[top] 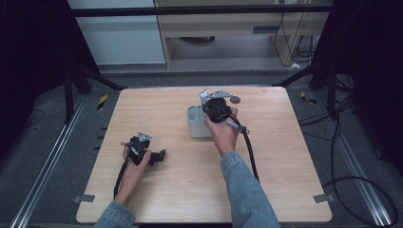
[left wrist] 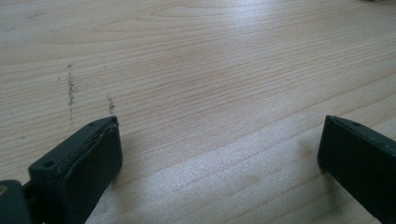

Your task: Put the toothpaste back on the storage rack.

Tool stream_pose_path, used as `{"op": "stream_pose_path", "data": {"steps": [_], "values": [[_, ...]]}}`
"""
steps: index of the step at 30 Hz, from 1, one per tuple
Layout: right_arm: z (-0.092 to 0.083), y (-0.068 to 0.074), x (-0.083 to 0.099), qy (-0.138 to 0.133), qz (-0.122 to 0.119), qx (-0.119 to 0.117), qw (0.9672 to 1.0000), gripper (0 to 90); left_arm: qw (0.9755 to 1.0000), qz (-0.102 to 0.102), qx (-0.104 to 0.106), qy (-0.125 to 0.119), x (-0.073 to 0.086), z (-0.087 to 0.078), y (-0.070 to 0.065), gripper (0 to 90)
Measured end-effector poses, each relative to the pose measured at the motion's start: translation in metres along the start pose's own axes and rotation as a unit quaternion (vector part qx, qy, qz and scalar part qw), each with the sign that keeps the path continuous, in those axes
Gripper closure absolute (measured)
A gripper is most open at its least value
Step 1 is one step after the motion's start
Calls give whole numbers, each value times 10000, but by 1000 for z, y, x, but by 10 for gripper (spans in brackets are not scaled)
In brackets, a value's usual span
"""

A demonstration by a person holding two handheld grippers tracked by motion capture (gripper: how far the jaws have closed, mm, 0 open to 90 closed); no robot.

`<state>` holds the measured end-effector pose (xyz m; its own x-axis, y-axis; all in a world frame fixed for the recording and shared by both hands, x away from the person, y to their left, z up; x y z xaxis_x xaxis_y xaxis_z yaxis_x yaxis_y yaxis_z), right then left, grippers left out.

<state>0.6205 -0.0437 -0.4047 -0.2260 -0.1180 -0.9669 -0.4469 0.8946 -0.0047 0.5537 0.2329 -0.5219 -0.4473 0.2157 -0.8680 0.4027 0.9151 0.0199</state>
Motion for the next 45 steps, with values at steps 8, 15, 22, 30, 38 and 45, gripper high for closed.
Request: {"op": "stream_pose_path", "data": {"steps": [8,15,22,30,38,45], "values": [[1,2,1,35,-3,-17,10000,790,10000,5,4,1,0,0,0,0],[2,4,3,91,-26,-56,9999,790,10000,3,3,1,0,0,0,0],[2,5,3,107,-1,-70,9999,790,10000,2,3,0,0,0,0,0],[2,6,3,115,-40,-100,9999,788,10000,0,3,0,0,0,0,0],[4,6,3,106,5,-148,9998,782,10000,2,4,0,0,0,0,0],[6,5,3,96,86,-155,9998,779,10000,3,4,0,0,0,0,0]]}}
Point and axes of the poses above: each handheld gripper's, and its own axes: z roughly forward along the jaws, x roughly out of its underside, y roughly to its left, the point moved 2 cm from there along z, roughly forward along the jaws, and after that the axes turned 15 degrees about -y, right-handed, at the moved point
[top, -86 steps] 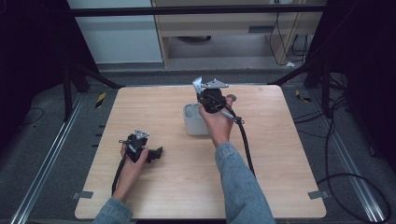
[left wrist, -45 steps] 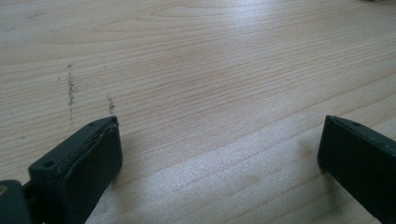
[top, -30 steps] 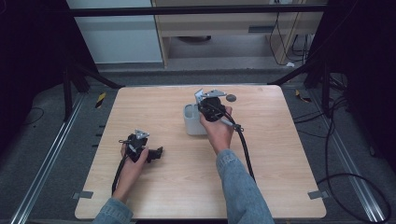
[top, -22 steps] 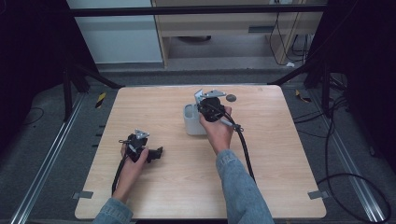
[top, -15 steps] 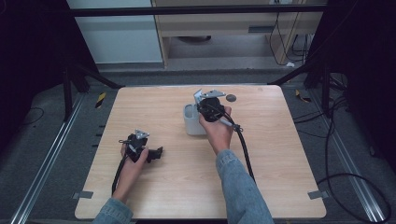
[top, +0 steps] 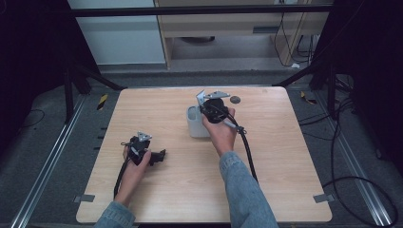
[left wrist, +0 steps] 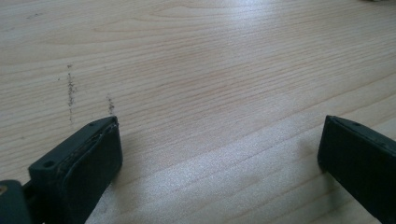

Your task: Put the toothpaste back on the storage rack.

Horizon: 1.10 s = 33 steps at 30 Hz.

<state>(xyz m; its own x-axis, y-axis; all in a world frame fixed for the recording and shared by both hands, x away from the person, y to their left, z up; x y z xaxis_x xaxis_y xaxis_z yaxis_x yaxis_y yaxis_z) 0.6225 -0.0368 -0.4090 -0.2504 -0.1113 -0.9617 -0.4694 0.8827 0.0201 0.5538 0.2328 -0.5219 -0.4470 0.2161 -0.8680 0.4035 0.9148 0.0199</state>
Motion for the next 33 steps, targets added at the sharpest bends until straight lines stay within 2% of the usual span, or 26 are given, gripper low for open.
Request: {"op": "stream_pose_path", "data": {"steps": [9,15,24,33], "values": [[3,1,0,-12,16,-16,10000,772,10000,-2,-1,1,0,0,0,0],[4,1,0,-17,109,-33,9999,762,10000,-1,-1,2,0,0,0,0],[7,3,-2,31,55,-58,10000,755,10000,-1,0,0,0,0,0,0],[9,3,-5,66,108,-72,9999,745,10000,-1,0,2,0,0,0,0]]}}
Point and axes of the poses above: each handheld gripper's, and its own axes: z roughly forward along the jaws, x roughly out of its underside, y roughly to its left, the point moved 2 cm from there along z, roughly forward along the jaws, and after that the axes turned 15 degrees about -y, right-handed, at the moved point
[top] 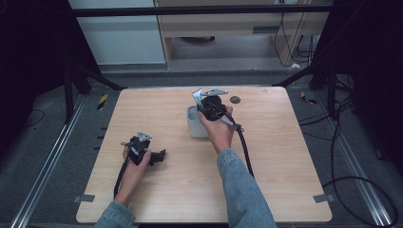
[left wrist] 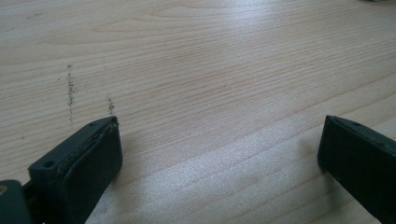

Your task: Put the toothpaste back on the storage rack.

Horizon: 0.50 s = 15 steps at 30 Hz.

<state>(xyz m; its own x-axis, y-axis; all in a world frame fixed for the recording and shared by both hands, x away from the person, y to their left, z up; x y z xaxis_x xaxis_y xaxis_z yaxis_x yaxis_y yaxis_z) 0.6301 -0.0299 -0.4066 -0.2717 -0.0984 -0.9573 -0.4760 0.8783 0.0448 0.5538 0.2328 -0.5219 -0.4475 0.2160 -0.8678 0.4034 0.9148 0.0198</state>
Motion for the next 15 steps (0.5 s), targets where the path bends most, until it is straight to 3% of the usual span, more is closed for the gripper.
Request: {"op": "stream_pose_path", "data": {"steps": [15], "values": [[-6,-2,0,6,19,-3,10000,693,10000,0,0,0,0,0,0,0]]}}
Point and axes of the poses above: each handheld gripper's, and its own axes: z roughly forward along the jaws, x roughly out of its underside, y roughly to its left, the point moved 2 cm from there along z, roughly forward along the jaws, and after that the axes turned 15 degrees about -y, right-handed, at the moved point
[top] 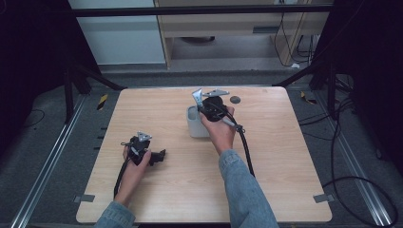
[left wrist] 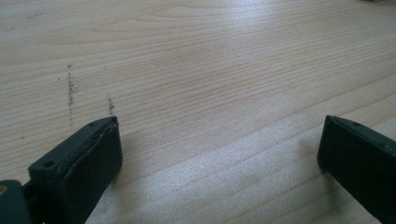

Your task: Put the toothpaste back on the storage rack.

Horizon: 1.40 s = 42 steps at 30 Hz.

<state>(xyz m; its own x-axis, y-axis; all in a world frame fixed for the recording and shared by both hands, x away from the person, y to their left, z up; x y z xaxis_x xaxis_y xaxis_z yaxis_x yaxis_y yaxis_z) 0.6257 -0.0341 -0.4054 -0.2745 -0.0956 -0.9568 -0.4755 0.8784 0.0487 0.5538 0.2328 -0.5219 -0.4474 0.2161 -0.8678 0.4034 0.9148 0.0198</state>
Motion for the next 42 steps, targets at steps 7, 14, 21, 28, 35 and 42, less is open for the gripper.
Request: {"op": "stream_pose_path", "data": {"steps": [7,14,21,28,35,42], "values": [[-4,-1,-1,-6,-15,55,10000,614,10000,0,-1,0,0,0,0,0],[-7,-2,-2,32,58,139,9999,504,10000,0,0,0,0,0,0,0],[-11,-2,-4,24,78,168,9998,417,10000,0,0,0,0,0,0,0],[-17,-1,-5,81,160,56,9998,322,10000,-1,0,0,0,0,0,0],[-21,2,-6,270,22,8,9996,234,10000,-2,-1,-1,0,0,0,0],[-25,3,-5,614,-97,317,9976,77,10000,-1,0,-1,0,0,0,0]]}}
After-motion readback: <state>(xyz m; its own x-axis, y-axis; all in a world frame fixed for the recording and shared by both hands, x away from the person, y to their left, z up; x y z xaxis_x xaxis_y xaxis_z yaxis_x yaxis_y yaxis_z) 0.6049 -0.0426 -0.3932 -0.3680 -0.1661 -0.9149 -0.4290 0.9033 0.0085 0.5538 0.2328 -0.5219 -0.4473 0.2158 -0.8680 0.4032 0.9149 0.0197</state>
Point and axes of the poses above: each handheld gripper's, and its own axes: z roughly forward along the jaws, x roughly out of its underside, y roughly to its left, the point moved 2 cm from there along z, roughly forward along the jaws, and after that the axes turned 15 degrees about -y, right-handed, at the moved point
